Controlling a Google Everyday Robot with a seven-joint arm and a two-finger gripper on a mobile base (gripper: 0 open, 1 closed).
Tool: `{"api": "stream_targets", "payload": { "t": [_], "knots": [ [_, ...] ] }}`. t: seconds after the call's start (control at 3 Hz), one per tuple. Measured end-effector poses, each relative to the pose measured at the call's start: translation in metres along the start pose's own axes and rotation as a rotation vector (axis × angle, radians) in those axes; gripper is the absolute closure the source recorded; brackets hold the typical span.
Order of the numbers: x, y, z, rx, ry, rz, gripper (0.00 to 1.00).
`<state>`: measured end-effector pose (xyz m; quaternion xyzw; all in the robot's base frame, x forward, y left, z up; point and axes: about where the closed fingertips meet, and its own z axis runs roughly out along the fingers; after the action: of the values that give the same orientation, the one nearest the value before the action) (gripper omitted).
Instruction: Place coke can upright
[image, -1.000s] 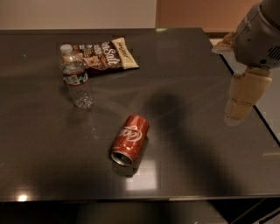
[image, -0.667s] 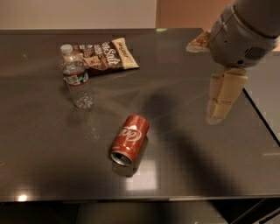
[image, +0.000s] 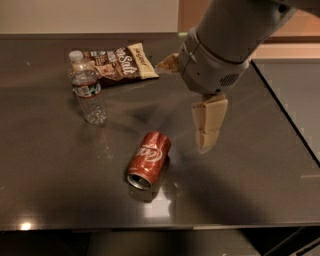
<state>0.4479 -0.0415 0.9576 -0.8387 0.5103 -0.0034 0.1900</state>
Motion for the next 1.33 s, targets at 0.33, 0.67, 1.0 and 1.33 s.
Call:
{"api": "stream_targets", "payload": {
  "t": [0.33, 0.67, 1.0, 1.33],
  "knots": [
    [-0.025, 0.001, 0.028, -0.053, 0.023, -0.148, 0.0],
    [-0.044, 0.009, 0.055, -0.118, 0.058, -0.281, 0.0],
    [-0.052, 0.018, 0.08, -0.176, 0.09, -0.379, 0.0],
    [-0.06, 0.025, 0.096, -0.209, 0.097, -0.454, 0.0]
  ]
}}
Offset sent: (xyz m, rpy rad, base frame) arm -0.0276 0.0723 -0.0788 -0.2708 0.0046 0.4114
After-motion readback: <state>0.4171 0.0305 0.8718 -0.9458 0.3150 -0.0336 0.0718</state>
